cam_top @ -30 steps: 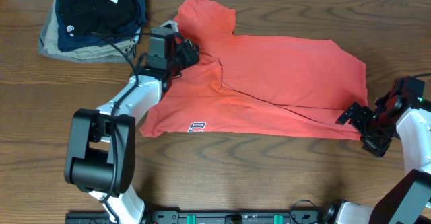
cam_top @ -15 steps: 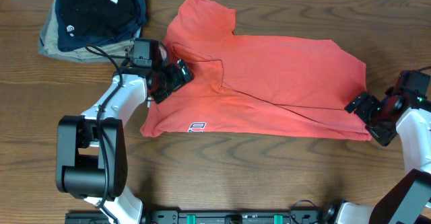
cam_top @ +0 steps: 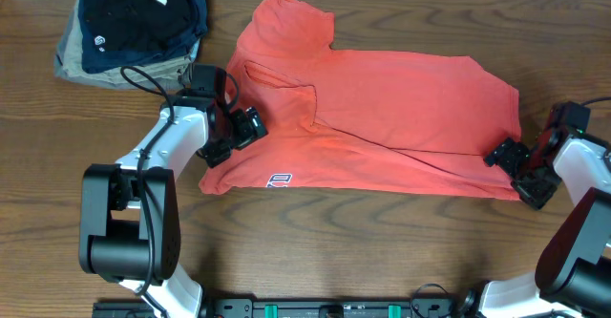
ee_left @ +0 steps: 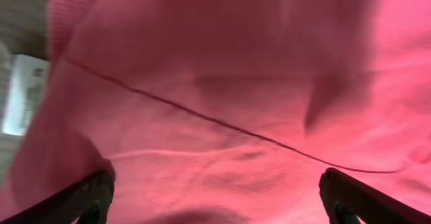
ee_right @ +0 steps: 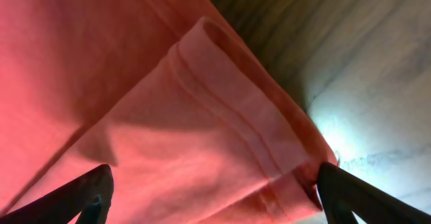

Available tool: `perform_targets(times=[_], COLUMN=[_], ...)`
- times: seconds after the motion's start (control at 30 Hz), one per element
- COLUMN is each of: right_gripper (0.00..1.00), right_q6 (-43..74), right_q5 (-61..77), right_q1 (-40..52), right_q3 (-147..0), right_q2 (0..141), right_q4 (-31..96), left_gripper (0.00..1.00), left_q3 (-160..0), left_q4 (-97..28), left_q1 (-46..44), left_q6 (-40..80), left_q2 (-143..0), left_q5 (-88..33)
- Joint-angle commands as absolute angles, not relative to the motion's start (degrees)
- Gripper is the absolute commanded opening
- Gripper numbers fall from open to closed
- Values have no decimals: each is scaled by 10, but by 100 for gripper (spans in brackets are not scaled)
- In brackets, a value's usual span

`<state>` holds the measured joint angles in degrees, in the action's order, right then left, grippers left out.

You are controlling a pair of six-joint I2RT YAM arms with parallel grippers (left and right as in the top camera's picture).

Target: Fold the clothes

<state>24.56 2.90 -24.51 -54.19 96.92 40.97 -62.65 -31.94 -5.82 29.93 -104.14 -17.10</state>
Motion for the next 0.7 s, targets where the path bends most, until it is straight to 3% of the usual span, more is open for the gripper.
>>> perform_targets(times=[0.0, 0.13, 0.57, 0.67], right_gripper=[91, 87, 56, 41], right_q6=[234, 226, 227, 227], right_q5=[18, 13, 41, 41], right_q1=[-253, -262, -260, -260], right_q3=[-541, -541, -541, -541], right_q2=[969, 969, 969, 969], right_q4=[397, 389, 401, 400], left_gripper=[98, 98, 98, 98], left_q3=[-621, -621, -621, -621], left_q4=[-323, -323, -323, -323], left_q1=[-60, -60, -60, -60], left_q6=[289, 289, 289, 289], left_q2=[-1031, -1031, -1031, -1031], left_q5=[-138, -138, -128, -128])
